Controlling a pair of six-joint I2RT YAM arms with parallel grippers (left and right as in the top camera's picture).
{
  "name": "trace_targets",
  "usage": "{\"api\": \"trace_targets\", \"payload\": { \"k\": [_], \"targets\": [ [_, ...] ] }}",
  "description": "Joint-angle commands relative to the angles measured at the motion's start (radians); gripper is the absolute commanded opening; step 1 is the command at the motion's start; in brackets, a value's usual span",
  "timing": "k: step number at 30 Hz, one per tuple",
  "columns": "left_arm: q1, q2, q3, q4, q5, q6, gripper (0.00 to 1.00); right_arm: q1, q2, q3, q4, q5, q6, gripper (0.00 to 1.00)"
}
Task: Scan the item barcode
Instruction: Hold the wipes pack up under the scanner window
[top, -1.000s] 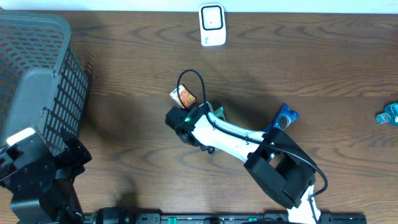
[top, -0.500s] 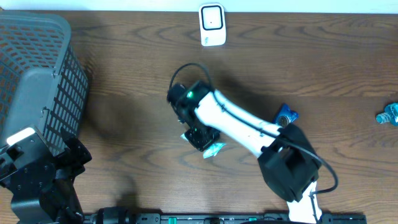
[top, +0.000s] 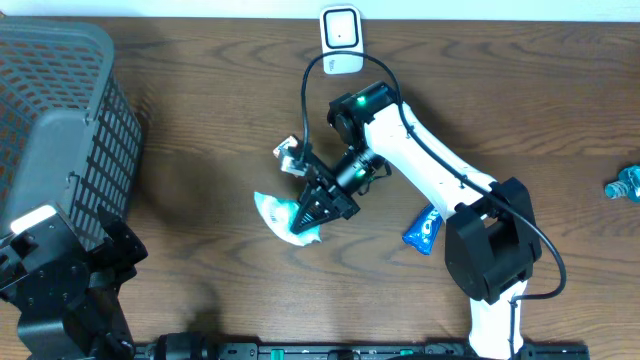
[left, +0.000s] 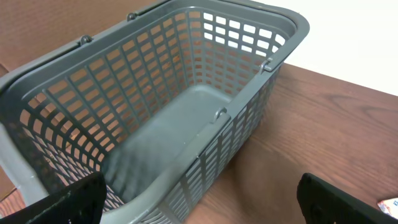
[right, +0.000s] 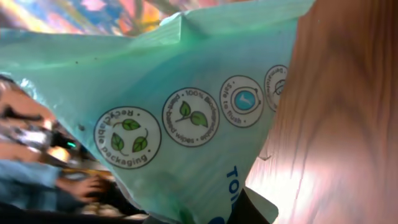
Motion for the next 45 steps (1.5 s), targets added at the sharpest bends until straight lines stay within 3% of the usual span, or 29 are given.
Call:
{"api": "trace_targets", "payload": {
  "k": [1,9,14,17,18,19,20,22,29,34,37,42,45],
  "targets": [
    [0.004,0.000,-0.003,-0.002,-0.003,-0.005,0.98,0.002,0.000,0.011,-0.002,-0.237,-0.396,0.01],
    [0.004,0.000,-0.003,-0.002,-0.003,-0.005,0.98,0.003,0.000,0.011,-0.022,-0.273,-0.449,0.01],
    [0.004,0.000,-0.003,-0.002,-0.003,-0.005,0.98,0.001,0.000,0.015,-0.002,-0.086,-0.282,0.01],
    [0.004,0.000,-0.003,-0.002,-0.003,-0.005,0.98,0.001,0.000,0.021,0.162,0.118,0.083,0.01],
    [0.004,0.000,-0.003,-0.002,-0.003,-0.005,0.98,0.001,0.000,0.023,0.280,0.257,0.318,0.01],
    [0.004,0.000,-0.003,-0.002,-0.003,-0.005,0.98,0.002,0.000,0.023,0.441,0.514,0.652,0.01],
    [0.004,0.000,-0.003,-0.002,-0.003,-0.005,0.98,0.002,0.000,0.023,0.511,0.679,0.810,0.01],
    [0.004,0.000,-0.003,-0.002,-0.003,-0.005,0.98,0.000,0.000,0.027,0.602,0.901,0.940,0.01],
    [0.004,0.000,-0.003,-0.002,-0.003,-0.005,0.98,-0.013,0.000,0.033,0.922,1.361,0.940,0.01],
    [0.004,0.000,-0.003,-0.002,-0.003,-0.005,0.98,-0.032,0.043,0.033,1.284,1.567,0.776,0.01],
    [0.004,0.000,-0.003,-0.002,-0.003,-0.005,0.98,-0.061,0.090,0.039,1.414,1.638,0.716,0.01],
    [0.004,0.000,-0.003,-0.002,-0.003,-0.005,0.98,-0.119,0.196,0.177,1.423,1.651,0.658,0.01],
    [0.004,0.000,-0.003,-0.002,-0.003,-0.005,0.98,-0.151,0.332,0.391,1.363,1.647,0.619,0.01]
  ]
}}
